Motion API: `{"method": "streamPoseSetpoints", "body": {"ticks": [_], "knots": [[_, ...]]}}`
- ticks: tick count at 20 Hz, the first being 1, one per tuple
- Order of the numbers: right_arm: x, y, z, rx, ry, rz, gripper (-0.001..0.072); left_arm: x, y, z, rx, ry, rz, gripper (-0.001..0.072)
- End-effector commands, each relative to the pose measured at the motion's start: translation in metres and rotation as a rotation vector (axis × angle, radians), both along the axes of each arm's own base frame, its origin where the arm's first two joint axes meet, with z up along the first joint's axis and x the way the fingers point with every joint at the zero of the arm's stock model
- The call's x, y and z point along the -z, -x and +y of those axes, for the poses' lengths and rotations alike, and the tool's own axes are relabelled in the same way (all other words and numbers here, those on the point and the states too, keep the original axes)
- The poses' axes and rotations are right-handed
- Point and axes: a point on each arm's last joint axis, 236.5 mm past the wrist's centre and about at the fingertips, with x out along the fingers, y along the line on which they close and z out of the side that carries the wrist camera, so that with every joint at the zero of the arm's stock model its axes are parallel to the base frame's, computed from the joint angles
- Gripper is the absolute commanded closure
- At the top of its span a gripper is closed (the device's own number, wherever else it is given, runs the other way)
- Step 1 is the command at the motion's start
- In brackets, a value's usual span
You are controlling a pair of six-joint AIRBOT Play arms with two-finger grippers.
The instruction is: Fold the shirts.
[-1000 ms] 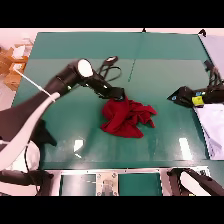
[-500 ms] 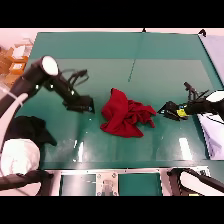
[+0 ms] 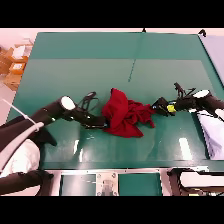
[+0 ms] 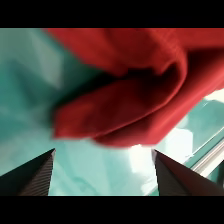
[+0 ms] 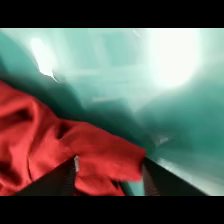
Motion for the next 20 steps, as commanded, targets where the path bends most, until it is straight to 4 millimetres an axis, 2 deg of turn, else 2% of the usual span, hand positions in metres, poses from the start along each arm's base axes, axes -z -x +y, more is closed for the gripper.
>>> {"method": "streamPoseSetpoints", "body": {"ticks": [1,3,4,5,6,8,10,12,14,15,16,18,20], "knots": [[0.006,-0.009,0.012,-0.026,-0.025,-0.008,0.0424,0.017,0.010,-0.034,0.001,0.041,-0.020,0.0004],[0.004,-0.010,0.015,-0.037,-0.029,-0.017,0.0605,0.024,0.019,-0.038,0.027,0.029,-0.011,0.0007],[0.003,-0.012,0.014,-0.040,-0.027,-0.027,0.0696,0.025,0.016,-0.035,0.032,0.018,-0.026,0.0218],[0.000,-0.016,0.012,-0.048,-0.022,-0.043,0.0696,0.026,0.011,-0.030,0.029,0.006,-0.041,0.0502],[-0.004,-0.019,0.010,-0.049,-0.023,-0.054,0.0696,0.028,0.004,-0.025,0.020,-0.004,-0.052,0.0671],[-0.014,-0.027,0.011,-0.062,-0.030,-0.073,0.0697,0.028,-0.012,-0.011,-0.031,-0.007,-0.056,0.0681],[-0.028,-0.034,0.012,-0.083,-0.038,-0.096,0.0697,0.025,-0.019,0.002,-0.059,0.000,-0.034,0.0682],[-0.052,-0.045,0.008,-0.099,-0.051,-0.130,0.0698,0.006,-0.022,0.018,-0.054,0.026,-0.027,0.0683],[-0.095,-0.063,-0.006,-0.090,-0.053,-0.197,0.0698,-0.034,-0.041,0.050,-0.077,0.026,-0.109,0.0683],[-0.126,-0.074,-0.017,-0.075,-0.042,-0.254,0.0698,-0.061,-0.056,0.070,-0.101,0.008,-0.174,0.0683],[-0.160,-0.084,-0.028,-0.058,-0.023,-0.321,0.0698,-0.097,-0.072,0.095,-0.128,-0.023,-0.268,0.0683],[-0.247,-0.098,-0.047,-0.006,0.028,-0.505,0.0698,-0.178,-0.100,0.147,-0.199,-0.118,-0.475,0.0683],[-0.335,-0.096,-0.057,0.056,0.070,-0.695,0.0698,-0.268,-0.109,0.186,-0.240,-0.204,-0.686,0.0683]]}}
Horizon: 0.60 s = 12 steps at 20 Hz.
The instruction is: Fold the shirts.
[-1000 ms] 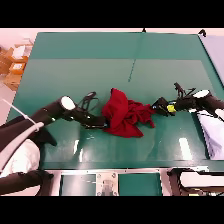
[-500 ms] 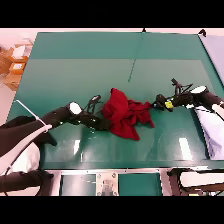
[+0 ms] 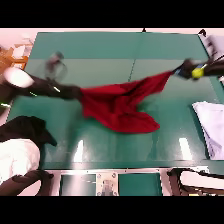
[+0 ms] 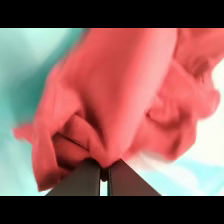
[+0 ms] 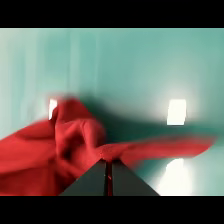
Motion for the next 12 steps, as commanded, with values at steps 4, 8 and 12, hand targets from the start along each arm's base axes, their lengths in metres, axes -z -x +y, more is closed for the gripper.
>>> {"method": "streamPoseSetpoints", "body": {"ticks": [4,8,12], "knots": [[-0.278,0.051,-0.017,0.185,0.115,-0.616,0.0698,-0.265,0.016,0.086,-0.158,-0.183,-0.590,0.0683],[-0.396,0.141,0.004,0.253,0.226,-0.958,0.0698,-0.389,0.070,0.102,-0.236,-0.213,-0.920,0.0683],[-0.429,0.200,0.003,0.354,0.391,-1.084,0.0698,-0.422,0.095,0.109,-0.272,-0.222,-1.024,0.0683]]}}
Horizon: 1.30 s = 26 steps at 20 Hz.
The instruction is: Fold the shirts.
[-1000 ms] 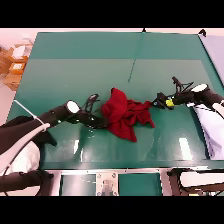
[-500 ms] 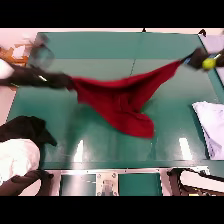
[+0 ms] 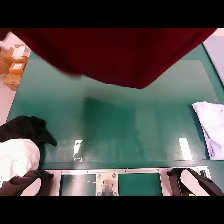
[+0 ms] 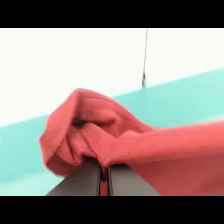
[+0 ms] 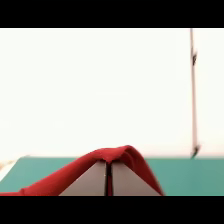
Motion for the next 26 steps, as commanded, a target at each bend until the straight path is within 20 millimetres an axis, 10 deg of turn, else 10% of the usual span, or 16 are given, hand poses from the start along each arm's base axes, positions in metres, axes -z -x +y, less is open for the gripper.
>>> {"method": "streamPoseSetpoints", "body": {"ticks": [1,4,7,14,19,22,24,26], "knots": [[-0.038,0.052,-0.002,0.131,0.091,-0.141,0.0698,-0.030,0.024,0.010,-0.041,-0.013,-0.094,0.0683],[-0.024,0.035,-0.010,0.131,0.079,-0.091,0.0698,-0.011,0.007,0.010,-0.044,-0.012,-0.042,0.0682],[0.029,-0.022,-0.024,0.066,0.003,0.065,0.0697,0.049,-0.033,0.009,-0.037,-0.019,0.129,0.0682],[0.310,-0.205,0.016,-0.141,-0.190,0.633,0.0698,0.311,-0.138,-0.025,0.111,0.014,0.754,0.0682],[0.485,-0.252,0.035,-0.141,-0.325,0.973,0.0698,0.483,-0.187,-0.022,0.078,0.039,1.044,0.0682],[0.520,-0.246,0.031,-0.147,-0.339,1.062,0.0686,0.538,-0.189,-0.024,0.078,0.052,1.144,0.0681],[0.510,-0.237,0.013,-0.145,-0.362,1.086,0.0435,0.553,-0.188,-0.023,0.082,0.045,1.169,0.0681],[0.489,-0.216,-0.023,-0.119,-0.419,1.118,0.0435,0.552,-0.192,-0.022,0.091,0.028,1.147,0.0681]]}}
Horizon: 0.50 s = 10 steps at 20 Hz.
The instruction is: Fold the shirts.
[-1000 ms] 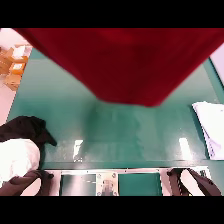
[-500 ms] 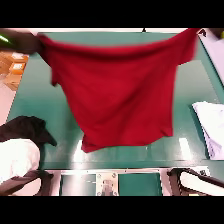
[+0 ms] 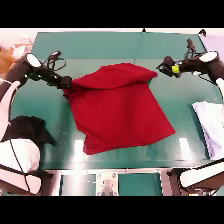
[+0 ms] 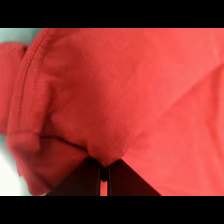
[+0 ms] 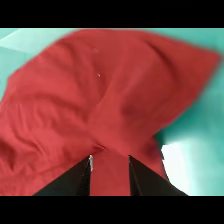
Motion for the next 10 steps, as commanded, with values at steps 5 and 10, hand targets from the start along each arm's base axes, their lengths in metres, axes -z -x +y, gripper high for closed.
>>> {"method": "streamPoseSetpoints", "body": {"ticks": [5,10], "knots": [[0.012,0.162,-0.062,0.131,-0.055,0.350,0.0451,0.022,-0.003,0.000,0.036,-0.012,0.007,0.0681],[0.070,0.322,-0.005,0.293,-0.100,0.610,0.0268,0.022,-0.002,0.000,0.059,-0.018,-0.001,0.0681]]}}
